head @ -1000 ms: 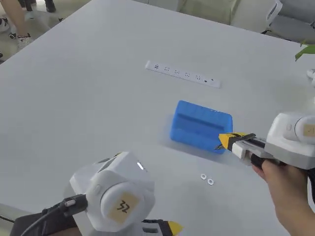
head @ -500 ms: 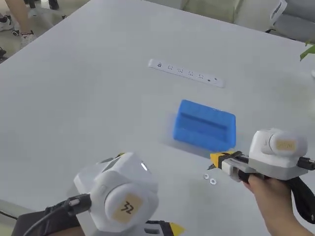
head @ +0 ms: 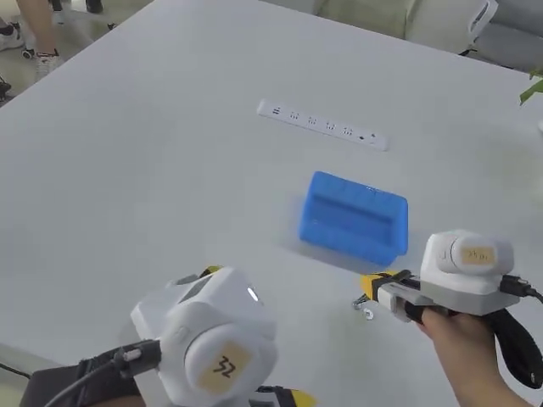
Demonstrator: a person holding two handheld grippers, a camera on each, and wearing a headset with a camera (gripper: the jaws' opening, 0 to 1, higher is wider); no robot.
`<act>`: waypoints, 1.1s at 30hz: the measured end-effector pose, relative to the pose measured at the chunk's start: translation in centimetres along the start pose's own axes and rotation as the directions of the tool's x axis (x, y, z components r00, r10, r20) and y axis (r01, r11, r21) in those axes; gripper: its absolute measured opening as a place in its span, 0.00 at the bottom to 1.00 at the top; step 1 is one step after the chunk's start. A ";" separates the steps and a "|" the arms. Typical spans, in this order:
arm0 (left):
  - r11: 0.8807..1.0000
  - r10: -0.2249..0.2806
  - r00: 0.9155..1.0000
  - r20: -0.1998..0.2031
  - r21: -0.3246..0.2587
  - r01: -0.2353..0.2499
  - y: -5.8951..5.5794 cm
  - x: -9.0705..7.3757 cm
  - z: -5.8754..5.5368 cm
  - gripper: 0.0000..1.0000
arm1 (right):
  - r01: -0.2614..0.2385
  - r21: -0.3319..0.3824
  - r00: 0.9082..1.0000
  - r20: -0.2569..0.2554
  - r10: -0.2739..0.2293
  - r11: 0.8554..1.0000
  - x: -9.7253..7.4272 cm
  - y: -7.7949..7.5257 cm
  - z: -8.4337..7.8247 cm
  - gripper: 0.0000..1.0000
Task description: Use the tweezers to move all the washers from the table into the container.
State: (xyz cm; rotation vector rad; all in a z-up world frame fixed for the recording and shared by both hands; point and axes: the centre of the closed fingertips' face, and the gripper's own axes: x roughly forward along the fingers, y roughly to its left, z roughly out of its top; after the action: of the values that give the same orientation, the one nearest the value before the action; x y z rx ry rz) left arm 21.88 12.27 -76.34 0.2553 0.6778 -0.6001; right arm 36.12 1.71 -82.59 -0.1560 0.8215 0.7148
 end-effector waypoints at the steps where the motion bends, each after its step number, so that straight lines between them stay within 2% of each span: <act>1: 1.000 -0.001 1.000 -0.001 0.001 0.001 0.0 0.0 0.0 0.99 | 0.003 0.000 1.000 0.008 -0.003 1.000 0.1 -0.2 0.1 0.05; 3: 1.000 -0.001 1.000 0.001 -0.002 0.001 0.0 0.0 0.0 0.99 | 0.001 0.011 1.000 0.004 -0.001 1.000 0.2 -0.4 0.1 0.05; 7: 1.000 0.002 1.000 0.001 -0.001 -0.002 0.1 0.1 0.0 0.99 | 0.004 0.004 1.000 0.011 -0.004 1.000 0.0 0.4 0.1 0.05; 10: 1.000 0.004 1.000 0.001 0.002 -0.004 0.1 0.1 0.0 0.99 | 0.013 -0.056 1.000 -0.007 -0.014 0.998 0.2 0.6 -0.3 0.05; 15: 1.000 -0.003 1.000 0.002 0.001 0.003 -0.2 0.1 -0.1 0.99 | 0.025 -0.091 1.000 -0.012 -0.027 0.996 0.2 1.3 -0.7 0.05; 22: 1.000 0.001 1.000 0.002 0.006 -0.001 0.0 0.1 -0.1 0.99 | 0.024 -0.062 0.999 -0.024 -0.026 0.998 0.1 0.8 -0.8 0.04; 28: 1.000 0.008 1.000 0.005 0.003 -0.008 0.3 -0.1 -0.1 0.99 | 0.013 -0.064 1.000 0.001 -0.013 0.998 -0.4 1.4 0.7 0.04; 33: 1.000 0.009 1.000 0.006 0.010 -0.009 0.2 -0.1 -0.1 0.99 | 0.007 -0.102 1.000 0.025 -0.004 0.995 -1.0 2.2 2.5 0.04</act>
State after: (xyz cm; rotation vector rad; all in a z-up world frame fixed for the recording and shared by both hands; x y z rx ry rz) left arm 21.88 12.50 -76.29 0.2663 0.6680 -0.5953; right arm 35.79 3.82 -79.88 -0.2411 0.7607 0.7528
